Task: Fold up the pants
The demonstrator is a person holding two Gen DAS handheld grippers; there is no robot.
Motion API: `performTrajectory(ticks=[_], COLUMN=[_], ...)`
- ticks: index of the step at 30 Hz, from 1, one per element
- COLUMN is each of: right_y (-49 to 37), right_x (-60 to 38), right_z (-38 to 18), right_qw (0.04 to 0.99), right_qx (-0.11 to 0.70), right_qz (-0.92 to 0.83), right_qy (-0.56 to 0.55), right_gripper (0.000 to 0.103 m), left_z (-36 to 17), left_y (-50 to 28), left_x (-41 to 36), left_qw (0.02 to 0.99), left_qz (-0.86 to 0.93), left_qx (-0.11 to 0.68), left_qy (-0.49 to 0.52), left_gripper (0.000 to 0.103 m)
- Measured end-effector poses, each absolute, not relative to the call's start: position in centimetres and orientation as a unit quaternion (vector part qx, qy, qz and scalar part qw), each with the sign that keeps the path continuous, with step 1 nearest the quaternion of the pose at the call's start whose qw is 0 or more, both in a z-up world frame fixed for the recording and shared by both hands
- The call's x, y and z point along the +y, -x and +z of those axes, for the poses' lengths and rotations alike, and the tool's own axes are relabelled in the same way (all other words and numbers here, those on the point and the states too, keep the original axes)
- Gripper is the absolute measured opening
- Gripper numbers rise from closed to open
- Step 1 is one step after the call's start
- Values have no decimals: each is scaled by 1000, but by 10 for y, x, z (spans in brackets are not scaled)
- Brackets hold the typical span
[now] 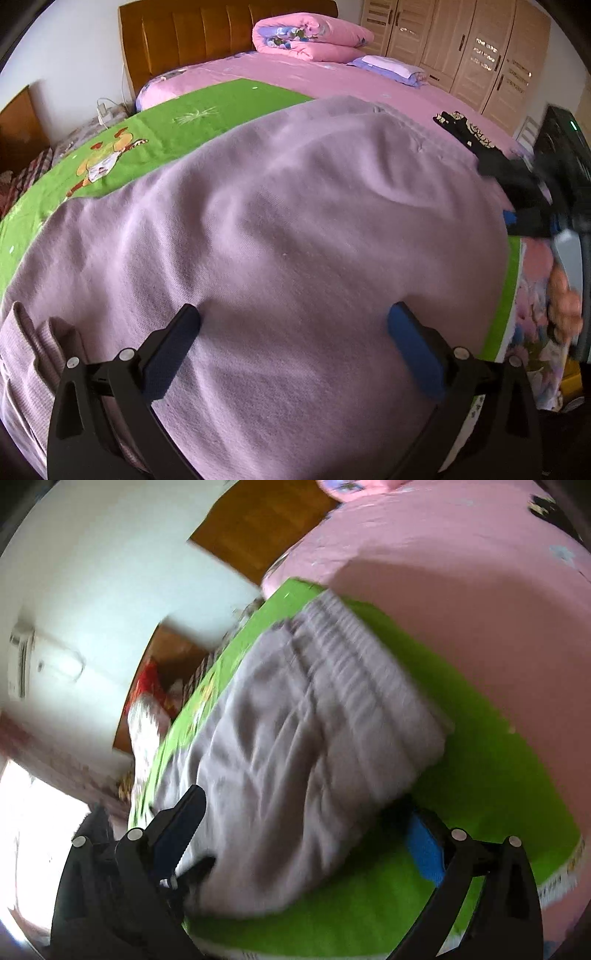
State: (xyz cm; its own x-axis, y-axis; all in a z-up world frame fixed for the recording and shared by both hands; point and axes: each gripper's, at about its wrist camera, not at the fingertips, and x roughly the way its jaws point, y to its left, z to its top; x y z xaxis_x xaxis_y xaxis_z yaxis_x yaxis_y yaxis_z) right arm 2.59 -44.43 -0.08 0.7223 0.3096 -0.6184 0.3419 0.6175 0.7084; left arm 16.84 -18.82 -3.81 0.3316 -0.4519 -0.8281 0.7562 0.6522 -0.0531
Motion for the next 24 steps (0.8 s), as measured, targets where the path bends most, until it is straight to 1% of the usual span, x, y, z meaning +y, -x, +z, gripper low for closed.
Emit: performTrajectory(ticks=[4,8,10,12,16,18,20,21,22,23,24], right_y=[-38,-52,-55,-58,-69,-76,-79,-81,-80,-77,-76], right_x=[-456,-445,-441,-444,-445,-442,-445,-444,-447,-449,-451], right_z=[-3,-4,-3,-4,-4,-4,-6,-6,-7,-7,-8], right_qw=[799,797,808,809,818,828,830,828,825,824,823], right_qx=[372,407,409,399,381,383,381,378,375,376,374], right_qz=[-29,21,21,11,-19,-14,-2,2,4,2,0], right_qy=[-472,-445,-424,-432,-431,-408,-408,-414,-422,-425,-427], right_gripper=[99,99,99,99,99,99,99,96,87,83,77], left_z=[-38,-37,-35,-28,14,28,34,35,34,33,30], left_y=[-170,-168,-168,-170,-171,-177,-187,-191,-194,-195,-195], left_x=[-185,-182,-179,-171,-130,-101,-60,-42,-16,-3,16], left_qw=[797,798,797,796,829,853,885,893,901,903,906], left_qz=[-382,-385,-391,-400,-396,-358,-278,-246,-207,-188,-158], left_qx=[436,434,436,435,388,374,369,372,379,384,391], left_qy=[-170,-163,-152,-127,-73,-62,-63,-59,-46,-39,-31], left_gripper=[102,102,101,101,101,101,101,101,101,101,101])
